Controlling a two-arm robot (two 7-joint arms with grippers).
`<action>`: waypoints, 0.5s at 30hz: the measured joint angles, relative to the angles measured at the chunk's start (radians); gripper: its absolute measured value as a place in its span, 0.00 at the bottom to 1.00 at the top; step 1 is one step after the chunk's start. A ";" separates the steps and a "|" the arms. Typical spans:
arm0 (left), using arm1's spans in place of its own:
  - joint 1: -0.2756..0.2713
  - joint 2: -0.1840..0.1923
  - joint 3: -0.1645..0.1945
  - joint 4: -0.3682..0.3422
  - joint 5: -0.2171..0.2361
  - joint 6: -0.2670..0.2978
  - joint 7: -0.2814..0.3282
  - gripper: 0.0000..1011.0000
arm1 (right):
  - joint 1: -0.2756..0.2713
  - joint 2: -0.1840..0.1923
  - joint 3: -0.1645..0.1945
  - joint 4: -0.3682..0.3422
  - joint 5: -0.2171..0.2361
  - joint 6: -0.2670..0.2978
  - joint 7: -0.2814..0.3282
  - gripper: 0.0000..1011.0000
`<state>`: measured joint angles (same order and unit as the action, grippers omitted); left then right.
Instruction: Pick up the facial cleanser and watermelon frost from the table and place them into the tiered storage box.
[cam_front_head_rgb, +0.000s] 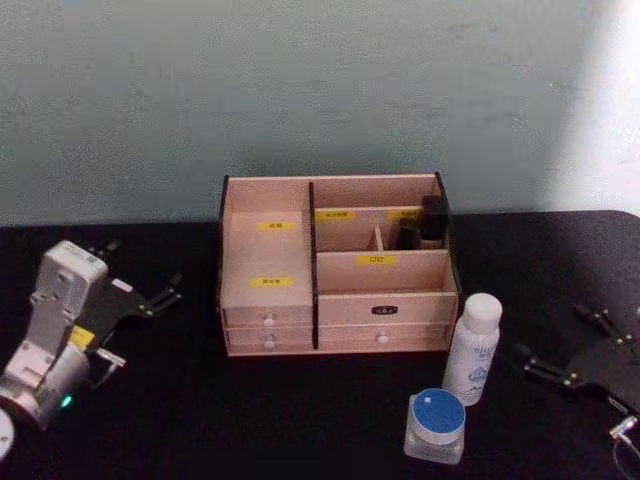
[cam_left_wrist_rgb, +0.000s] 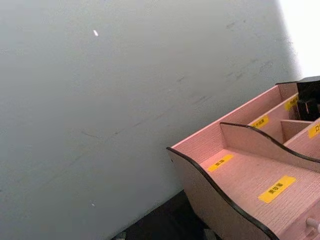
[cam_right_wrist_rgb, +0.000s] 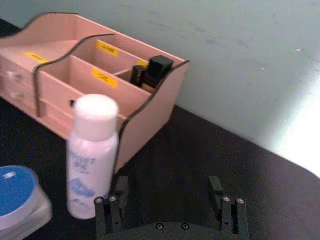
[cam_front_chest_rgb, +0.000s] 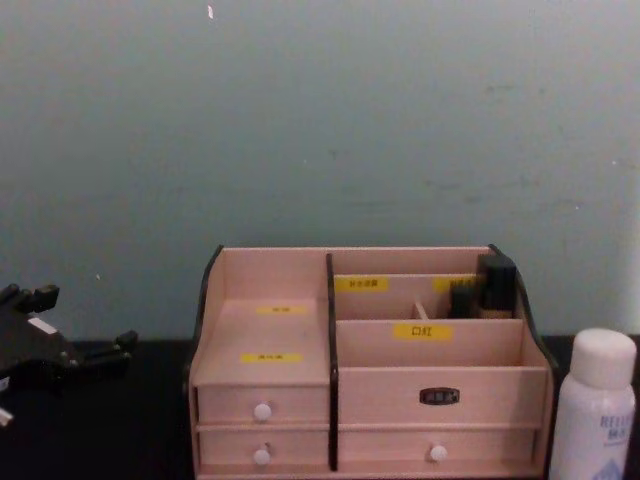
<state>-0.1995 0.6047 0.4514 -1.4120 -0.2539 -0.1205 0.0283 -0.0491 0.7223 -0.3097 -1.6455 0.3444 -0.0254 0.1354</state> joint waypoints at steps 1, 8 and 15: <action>0.000 0.000 0.000 0.000 0.000 0.000 0.000 0.99 | -0.015 0.008 0.009 -0.013 0.012 0.003 0.018 0.99; 0.000 0.000 0.000 0.000 0.000 0.000 0.000 0.99 | -0.071 0.045 0.048 -0.066 0.068 0.016 0.094 0.99; 0.000 0.000 0.000 0.000 0.000 0.000 0.000 0.99 | -0.096 0.056 0.067 -0.087 0.135 0.027 0.195 0.99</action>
<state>-0.1995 0.6047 0.4514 -1.4120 -0.2539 -0.1205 0.0283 -0.1452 0.7779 -0.2428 -1.7329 0.4790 0.0019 0.3302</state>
